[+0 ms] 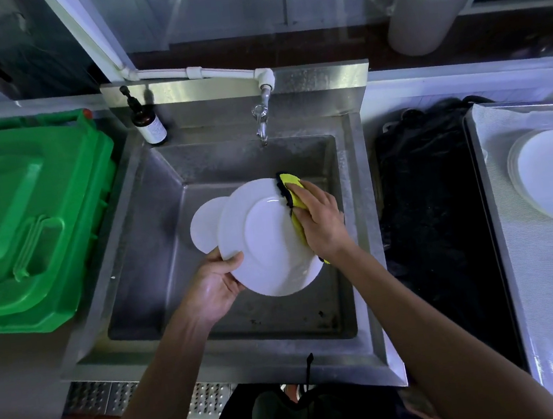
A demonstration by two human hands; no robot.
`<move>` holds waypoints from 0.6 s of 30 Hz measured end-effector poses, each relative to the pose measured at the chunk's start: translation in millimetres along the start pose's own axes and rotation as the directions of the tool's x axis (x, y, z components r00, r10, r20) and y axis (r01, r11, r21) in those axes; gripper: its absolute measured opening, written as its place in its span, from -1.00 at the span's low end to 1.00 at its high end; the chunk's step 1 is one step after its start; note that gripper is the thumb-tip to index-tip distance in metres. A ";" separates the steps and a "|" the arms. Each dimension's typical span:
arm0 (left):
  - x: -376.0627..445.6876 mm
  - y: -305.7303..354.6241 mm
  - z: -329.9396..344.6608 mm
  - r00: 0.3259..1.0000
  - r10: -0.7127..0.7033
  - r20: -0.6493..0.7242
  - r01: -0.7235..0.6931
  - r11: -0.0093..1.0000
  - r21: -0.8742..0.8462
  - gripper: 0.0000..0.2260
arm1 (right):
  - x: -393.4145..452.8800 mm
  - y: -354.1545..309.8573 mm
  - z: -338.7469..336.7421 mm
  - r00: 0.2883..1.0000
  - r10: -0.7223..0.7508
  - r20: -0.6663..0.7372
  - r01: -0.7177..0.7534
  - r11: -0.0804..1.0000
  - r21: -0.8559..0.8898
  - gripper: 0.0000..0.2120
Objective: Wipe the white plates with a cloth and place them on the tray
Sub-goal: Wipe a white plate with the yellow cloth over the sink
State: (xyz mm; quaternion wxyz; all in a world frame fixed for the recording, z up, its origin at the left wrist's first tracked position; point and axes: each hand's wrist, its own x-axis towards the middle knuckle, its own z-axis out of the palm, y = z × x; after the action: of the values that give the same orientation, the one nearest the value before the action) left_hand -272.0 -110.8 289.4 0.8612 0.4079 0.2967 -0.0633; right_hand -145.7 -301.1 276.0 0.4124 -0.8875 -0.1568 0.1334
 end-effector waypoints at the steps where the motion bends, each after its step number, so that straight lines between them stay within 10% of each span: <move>1: -0.7 0.1 1.5 1.000 0.001 0.010 -0.002 0.999 0.036 -0.66 | 1.5 -1.5 -0.7 1.000 -0.006 0.003 0.007 1.000 -0.024 -0.53; 18: 12.6 9.0 22.1 1.000 -0.012 -0.027 0.020 0.937 0.349 -0.71 | -9.8 -33.8 19.9 0.976 -0.216 -0.016 0.205 0.944 -0.259 -0.50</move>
State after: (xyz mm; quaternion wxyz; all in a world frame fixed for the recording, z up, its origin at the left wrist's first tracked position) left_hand -248.5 -119.6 299.2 0.7710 0.5524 0.2944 -0.1170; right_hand -167.6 -270.6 290.8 0.3097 -0.9141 -0.2574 0.0477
